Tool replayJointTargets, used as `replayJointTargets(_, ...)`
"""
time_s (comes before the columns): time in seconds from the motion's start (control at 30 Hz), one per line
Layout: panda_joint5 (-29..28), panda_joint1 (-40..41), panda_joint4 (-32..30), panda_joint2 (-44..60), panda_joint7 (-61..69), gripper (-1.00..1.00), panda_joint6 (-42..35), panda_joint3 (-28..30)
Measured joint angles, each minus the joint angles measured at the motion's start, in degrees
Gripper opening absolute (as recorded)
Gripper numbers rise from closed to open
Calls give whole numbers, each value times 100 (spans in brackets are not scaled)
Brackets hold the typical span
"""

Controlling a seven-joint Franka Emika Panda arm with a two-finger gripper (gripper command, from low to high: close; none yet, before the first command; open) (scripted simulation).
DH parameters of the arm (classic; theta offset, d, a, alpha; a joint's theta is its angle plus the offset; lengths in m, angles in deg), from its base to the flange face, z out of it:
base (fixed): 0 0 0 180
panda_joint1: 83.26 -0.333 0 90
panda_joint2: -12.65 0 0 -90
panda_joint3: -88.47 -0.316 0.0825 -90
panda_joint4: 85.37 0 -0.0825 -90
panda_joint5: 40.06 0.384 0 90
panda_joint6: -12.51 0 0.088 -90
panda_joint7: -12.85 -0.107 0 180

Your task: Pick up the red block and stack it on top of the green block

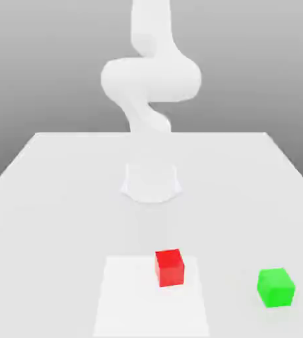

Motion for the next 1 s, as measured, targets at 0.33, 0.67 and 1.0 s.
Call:
replayJointTargets(0.33,-12,-190,-1463,2044,237,0,1352,-84)
replayJointTargets(0.67,-13,-349,-2690,4286,457,0,2893,-161)
replayJointTargets(1.0,-141,-415,-2573,5322,364,-100,3773,-73)
